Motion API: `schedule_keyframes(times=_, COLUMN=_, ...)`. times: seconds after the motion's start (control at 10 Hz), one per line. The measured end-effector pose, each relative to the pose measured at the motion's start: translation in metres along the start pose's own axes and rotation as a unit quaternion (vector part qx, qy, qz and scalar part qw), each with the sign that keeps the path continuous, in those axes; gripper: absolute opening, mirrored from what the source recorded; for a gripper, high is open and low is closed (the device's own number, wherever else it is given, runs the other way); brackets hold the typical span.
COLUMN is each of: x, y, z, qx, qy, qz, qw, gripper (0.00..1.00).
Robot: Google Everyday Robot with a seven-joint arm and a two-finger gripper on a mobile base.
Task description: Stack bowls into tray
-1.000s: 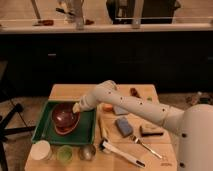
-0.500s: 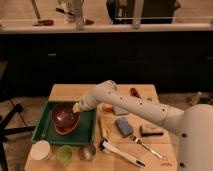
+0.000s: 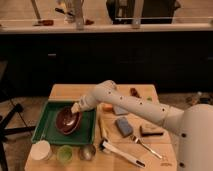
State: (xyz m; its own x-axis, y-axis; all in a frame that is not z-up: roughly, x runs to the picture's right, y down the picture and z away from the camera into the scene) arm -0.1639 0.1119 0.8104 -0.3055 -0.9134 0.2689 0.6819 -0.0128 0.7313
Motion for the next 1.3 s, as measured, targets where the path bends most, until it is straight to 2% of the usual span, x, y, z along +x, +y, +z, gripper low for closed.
schedule_keyframes(times=1.0, x=0.000, y=0.002, z=-0.001, qx=-0.002, qy=0.001, qz=0.000, qw=1.0000, gripper=0.80)
schedule_keyframes(times=1.2, x=0.006, y=0.004, z=-0.011, qx=-0.027, qy=0.008, qz=-0.003, qw=0.9996, gripper=0.80)
schedule_keyframes(times=1.3, x=0.008, y=0.005, z=-0.016, qx=-0.033, qy=0.011, qz=-0.003, qw=0.9994, gripper=0.80)
